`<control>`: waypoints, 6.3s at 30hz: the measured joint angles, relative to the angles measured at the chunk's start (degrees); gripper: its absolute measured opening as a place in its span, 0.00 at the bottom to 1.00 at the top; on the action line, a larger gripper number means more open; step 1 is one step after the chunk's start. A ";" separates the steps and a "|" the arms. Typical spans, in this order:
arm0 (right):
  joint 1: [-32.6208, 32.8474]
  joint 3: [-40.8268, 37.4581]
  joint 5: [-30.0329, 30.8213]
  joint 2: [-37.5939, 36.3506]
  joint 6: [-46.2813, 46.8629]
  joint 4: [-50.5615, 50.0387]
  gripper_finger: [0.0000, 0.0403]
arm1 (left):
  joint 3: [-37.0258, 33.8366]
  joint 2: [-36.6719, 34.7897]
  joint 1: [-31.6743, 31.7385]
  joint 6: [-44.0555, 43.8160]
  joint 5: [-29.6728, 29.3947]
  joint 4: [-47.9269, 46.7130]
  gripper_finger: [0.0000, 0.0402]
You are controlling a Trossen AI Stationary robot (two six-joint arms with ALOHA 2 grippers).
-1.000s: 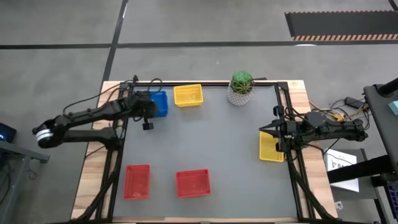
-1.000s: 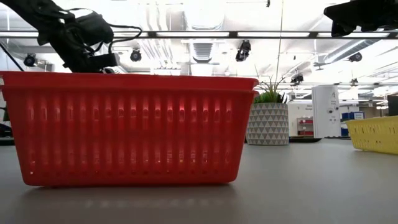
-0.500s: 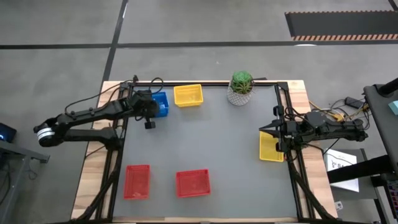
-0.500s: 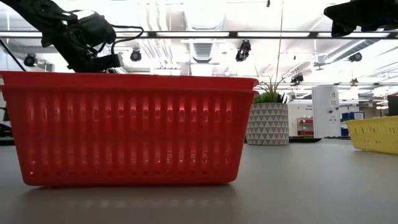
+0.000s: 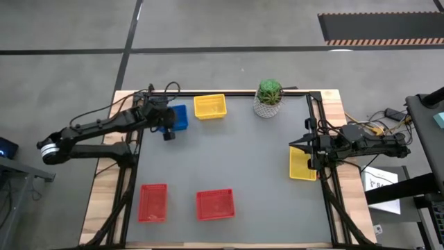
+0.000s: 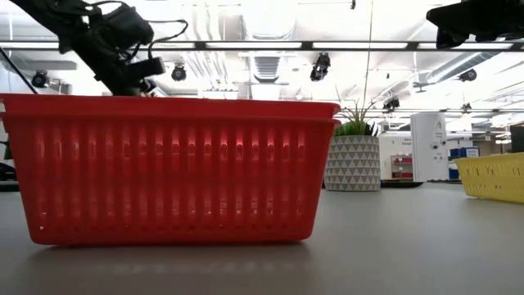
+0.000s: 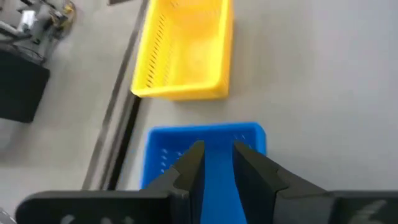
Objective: Stack baskets by color
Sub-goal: Stack the blue basket on top of the blue basket, then stack the yellow basket on top of the yellow basket
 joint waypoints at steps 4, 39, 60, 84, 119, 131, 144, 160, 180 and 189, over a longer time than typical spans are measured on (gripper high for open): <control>0.01 0.00 0.00 0.00 0.00 0.00 0.02 | 0.68 0.00 -0.04 -4.15 -0.02 0.95 0.16; 0.00 0.00 0.02 0.00 0.44 0.15 0.02 | 1.56 7.00 -24.93 -26.38 -11.15 3.31 0.01; 0.00 0.00 -0.04 11.72 3.74 12.99 0.02 | 2.70 16.85 -35.56 -23.85 -11.87 38.68 0.00; 0.02 9.58 0.05 31.60 51.30 -2.27 0.02 | 3.36 16.81 -35.52 -8.59 -11.87 51.82 0.00; 0.13 31.31 -3.10 65.13 81.66 -57.30 0.46 | 1.73 16.37 -35.54 -8.85 -11.87 49.27 0.00; 0.13 33.89 -3.14 70.93 79.95 -55.69 0.04 | 1.23 16.37 -35.52 -8.85 -11.87 49.32 0.00; 0.26 46.21 -2.47 74.83 64.29 -57.45 0.03 | 0.99 15.93 -35.52 -8.88 -11.85 49.34 0.00; 0.27 78.51 14.12 93.52 34.49 -69.14 0.03 | -4.99 7.84 -35.56 -11.84 -12.25 49.39 0.00; -8.37 97.03 29.57 108.14 0.92 -49.33 0.03 | -11.83 -8.49 -35.63 -22.40 -13.14 49.64 0.00; -12.13 106.37 29.56 116.15 -6.40 -48.28 0.03 | -14.94 -11.95 -35.63 -22.56 -13.99 49.35 0.00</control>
